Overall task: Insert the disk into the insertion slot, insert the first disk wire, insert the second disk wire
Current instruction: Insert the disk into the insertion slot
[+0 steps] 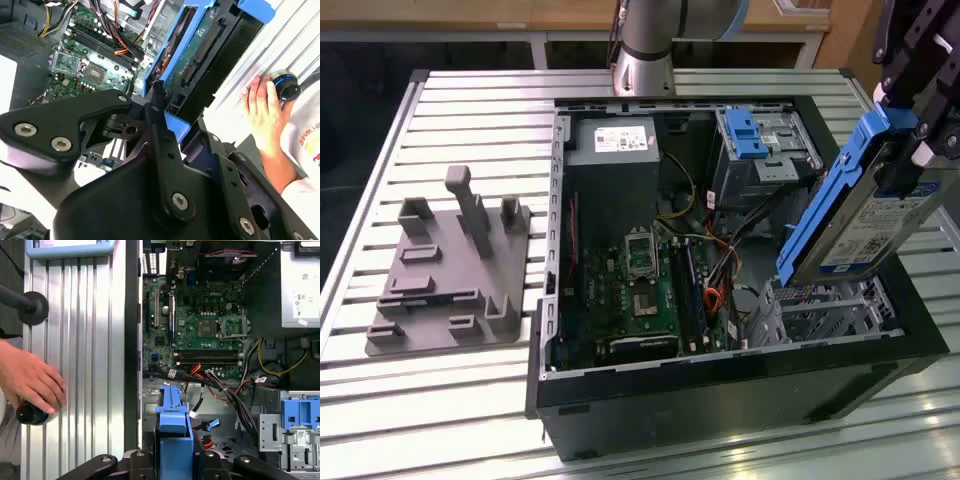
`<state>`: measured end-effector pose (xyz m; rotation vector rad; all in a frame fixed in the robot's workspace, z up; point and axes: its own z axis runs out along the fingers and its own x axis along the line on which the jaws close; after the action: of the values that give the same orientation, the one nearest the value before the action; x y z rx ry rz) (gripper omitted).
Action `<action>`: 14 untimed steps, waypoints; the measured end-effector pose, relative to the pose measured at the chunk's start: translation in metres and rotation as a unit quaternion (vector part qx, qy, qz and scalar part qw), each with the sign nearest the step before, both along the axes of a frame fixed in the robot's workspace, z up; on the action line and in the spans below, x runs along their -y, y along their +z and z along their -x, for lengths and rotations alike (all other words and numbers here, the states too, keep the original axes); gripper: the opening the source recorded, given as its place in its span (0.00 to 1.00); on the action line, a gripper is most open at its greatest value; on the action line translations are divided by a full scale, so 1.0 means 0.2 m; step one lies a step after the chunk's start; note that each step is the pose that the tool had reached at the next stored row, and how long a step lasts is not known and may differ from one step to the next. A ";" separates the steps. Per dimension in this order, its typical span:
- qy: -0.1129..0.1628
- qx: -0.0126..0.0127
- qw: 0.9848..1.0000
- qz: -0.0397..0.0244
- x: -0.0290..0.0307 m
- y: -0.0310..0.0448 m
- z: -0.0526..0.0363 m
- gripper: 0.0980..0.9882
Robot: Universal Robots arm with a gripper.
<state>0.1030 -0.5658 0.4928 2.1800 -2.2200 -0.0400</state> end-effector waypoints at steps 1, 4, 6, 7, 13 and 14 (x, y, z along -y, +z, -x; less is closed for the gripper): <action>0.000 0.000 1.000 0.000 0.000 0.000 0.000 0.30; 0.000 0.000 1.000 0.000 0.000 0.000 0.000 0.30; 0.000 0.000 1.000 0.000 0.000 0.000 0.000 0.30; 0.000 0.000 1.000 0.000 0.000 0.000 0.000 0.30; 0.000 0.000 1.000 0.000 0.000 0.000 0.000 0.30; 0.000 0.000 1.000 -0.001 0.000 0.000 0.000 0.30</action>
<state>0.1030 -0.5658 0.4929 2.1813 -2.2212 -0.0427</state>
